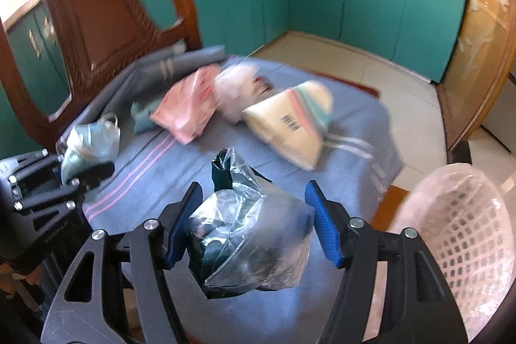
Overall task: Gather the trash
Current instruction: 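Carry the face mask and green bag over the white basket with both tools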
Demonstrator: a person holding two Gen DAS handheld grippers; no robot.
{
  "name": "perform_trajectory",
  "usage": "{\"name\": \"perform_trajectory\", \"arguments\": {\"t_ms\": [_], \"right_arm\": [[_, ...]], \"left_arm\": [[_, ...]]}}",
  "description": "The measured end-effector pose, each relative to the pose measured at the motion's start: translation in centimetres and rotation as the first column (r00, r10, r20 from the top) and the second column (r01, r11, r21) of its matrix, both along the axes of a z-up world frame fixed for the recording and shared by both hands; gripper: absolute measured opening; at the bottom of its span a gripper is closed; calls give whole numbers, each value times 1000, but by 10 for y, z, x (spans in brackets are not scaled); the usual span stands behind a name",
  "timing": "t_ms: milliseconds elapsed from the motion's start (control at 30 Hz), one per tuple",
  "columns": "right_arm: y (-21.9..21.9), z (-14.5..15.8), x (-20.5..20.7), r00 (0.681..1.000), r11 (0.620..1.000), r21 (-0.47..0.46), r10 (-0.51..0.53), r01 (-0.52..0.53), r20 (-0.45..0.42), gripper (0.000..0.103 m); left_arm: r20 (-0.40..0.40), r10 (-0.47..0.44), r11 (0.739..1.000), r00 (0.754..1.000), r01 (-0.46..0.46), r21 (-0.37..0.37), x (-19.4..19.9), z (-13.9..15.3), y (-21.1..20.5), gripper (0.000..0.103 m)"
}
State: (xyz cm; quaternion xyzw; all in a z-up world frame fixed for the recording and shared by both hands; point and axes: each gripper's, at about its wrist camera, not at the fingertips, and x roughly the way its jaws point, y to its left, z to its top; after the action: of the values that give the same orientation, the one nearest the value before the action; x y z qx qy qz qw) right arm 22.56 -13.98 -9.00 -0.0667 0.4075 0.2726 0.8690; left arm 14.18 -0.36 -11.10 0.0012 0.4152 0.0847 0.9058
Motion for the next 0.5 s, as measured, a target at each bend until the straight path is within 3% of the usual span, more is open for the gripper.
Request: {"name": "perform_trajectory", "arguments": {"t_ms": [300,500], "right_arm": [[-111,22,2,968,964,113,-248,242,37,65],[-160,2,-10,924,922,66,-382,381,4,65]], "left_arm": [[30,-115,992,993,117,-48,13,9,-40,21],[70,-235,966,969,241,-94,31,22,-87,21]]}}
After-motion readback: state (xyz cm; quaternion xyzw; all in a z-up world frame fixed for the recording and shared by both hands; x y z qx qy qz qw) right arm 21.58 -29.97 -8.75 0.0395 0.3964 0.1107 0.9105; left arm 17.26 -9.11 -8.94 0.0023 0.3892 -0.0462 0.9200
